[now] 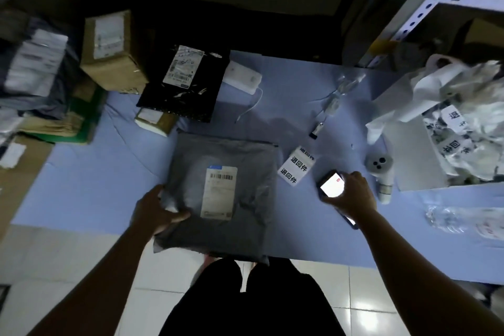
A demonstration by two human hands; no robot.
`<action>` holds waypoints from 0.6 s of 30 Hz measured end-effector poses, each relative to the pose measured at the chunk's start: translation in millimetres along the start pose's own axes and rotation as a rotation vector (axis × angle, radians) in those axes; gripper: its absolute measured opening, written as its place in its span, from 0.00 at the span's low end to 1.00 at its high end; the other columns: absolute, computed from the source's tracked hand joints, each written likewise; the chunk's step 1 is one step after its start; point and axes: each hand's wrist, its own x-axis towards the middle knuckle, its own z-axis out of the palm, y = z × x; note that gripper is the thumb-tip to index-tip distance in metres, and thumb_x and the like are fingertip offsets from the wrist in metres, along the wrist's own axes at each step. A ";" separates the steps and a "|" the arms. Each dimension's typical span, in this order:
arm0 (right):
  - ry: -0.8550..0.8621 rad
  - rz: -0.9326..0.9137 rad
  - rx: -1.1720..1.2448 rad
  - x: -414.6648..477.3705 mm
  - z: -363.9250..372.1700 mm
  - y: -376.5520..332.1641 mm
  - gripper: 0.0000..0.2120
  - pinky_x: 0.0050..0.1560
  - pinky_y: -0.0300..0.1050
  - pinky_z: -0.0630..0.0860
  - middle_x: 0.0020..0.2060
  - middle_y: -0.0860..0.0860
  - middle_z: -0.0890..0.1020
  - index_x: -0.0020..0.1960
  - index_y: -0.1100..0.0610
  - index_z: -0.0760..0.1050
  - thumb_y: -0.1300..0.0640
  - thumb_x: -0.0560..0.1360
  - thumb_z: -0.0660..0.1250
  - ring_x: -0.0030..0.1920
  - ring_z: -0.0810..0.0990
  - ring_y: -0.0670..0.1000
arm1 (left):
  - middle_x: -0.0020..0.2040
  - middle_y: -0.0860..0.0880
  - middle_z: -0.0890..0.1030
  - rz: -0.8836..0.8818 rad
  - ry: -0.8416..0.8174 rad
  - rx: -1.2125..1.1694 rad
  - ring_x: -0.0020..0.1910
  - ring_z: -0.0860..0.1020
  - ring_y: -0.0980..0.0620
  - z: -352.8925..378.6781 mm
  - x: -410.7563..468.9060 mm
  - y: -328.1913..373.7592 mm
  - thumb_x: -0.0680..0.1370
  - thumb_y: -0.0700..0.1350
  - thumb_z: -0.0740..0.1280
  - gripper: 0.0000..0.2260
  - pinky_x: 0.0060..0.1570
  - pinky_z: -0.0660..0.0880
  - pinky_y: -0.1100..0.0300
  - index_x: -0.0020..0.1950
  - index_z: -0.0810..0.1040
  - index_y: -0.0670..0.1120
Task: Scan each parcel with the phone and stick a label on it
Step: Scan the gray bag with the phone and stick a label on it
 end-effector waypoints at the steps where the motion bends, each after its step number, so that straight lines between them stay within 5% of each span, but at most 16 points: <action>1: -0.018 -0.035 -0.016 2.2 -1.3 3.0 0.39 0.48 0.48 0.76 0.53 0.55 0.76 0.64 0.51 0.77 0.36 0.59 0.80 0.56 0.77 0.58 | 0.72 0.42 0.74 -0.009 -0.001 0.023 0.68 0.73 0.38 -1.0 0.0 1.5 0.57 0.60 0.85 0.53 0.65 0.73 0.44 0.76 0.66 0.47; 11: -0.114 -0.052 -0.003 -16.8 -10.2 -12.2 0.47 0.57 0.52 0.76 0.61 0.57 0.78 0.75 0.50 0.68 0.36 0.62 0.79 0.64 0.74 0.60 | 0.73 0.42 0.72 0.009 0.037 -0.036 0.69 0.72 0.38 9.4 -23.4 6.2 0.65 0.60 0.81 0.47 0.67 0.72 0.42 0.77 0.64 0.45; 14: -0.067 -0.089 0.103 -43.1 -20.1 -46.6 0.44 0.48 0.47 0.76 0.60 0.53 0.82 0.73 0.48 0.70 0.36 0.60 0.77 0.59 0.79 0.56 | 0.73 0.43 0.72 0.015 0.045 -0.133 0.69 0.72 0.39 14.8 -29.1 -0.3 0.66 0.60 0.80 0.48 0.67 0.72 0.43 0.78 0.62 0.46; 18: -0.097 -0.193 0.075 -79.4 -28.0 -102.6 0.41 0.49 0.46 0.73 0.64 0.52 0.81 0.72 0.48 0.71 0.33 0.63 0.75 0.61 0.79 0.57 | 0.71 0.44 0.74 0.027 0.070 -0.190 0.67 0.74 0.40 19.9 -30.7 -7.6 0.65 0.60 0.81 0.47 0.66 0.74 0.42 0.77 0.64 0.47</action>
